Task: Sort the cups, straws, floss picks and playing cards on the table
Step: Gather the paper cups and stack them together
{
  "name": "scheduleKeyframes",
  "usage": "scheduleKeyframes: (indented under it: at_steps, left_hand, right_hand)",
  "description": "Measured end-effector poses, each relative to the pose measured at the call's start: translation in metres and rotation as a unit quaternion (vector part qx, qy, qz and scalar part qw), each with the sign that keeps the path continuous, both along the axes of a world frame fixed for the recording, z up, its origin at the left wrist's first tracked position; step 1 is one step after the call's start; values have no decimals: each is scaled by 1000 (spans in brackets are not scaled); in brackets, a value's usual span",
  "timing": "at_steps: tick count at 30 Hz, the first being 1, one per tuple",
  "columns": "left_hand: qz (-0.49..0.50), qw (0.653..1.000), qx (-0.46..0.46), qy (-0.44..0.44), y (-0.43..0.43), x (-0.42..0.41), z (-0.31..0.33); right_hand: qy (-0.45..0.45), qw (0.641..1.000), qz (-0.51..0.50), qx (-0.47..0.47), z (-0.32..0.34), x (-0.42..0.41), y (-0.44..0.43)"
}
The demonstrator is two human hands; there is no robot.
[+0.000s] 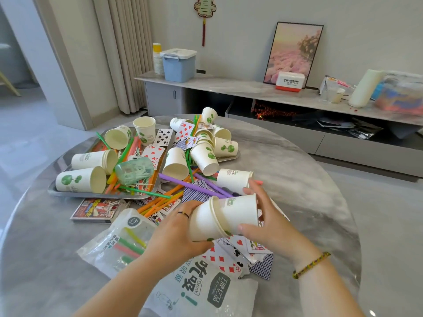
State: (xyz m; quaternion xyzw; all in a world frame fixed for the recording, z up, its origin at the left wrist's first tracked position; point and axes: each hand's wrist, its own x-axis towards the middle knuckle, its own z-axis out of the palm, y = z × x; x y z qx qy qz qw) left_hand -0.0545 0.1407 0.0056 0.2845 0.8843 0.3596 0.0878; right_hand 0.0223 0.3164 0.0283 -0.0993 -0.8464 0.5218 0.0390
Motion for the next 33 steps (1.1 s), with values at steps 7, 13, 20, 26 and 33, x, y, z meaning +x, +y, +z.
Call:
scheduleKeyframes:
  at_steps: [7, 13, 20, 26, 33]
  left_hand:
    - [-20, 998, 39, -51, 6, 5, 2]
    - [-14, 994, 63, -87, -15, -8, 1]
    - [29, 979, 150, -133, -27, -26, -9]
    - [109, 965, 215, -106, -33, -53, -5]
    - [102, 961, 215, -139, -33, -61, -13]
  right_hand:
    - [-8, 1000, -1, 11, -14, -14, -35]
    - [-26, 997, 71, 18, -18, -32, -51]
    - [75, 984, -156, -40, -22, -66, -18]
    - [-57, 955, -266, 116, -53, -99, 52]
    - [-39, 961, -274, -25, -78, -123, 61]
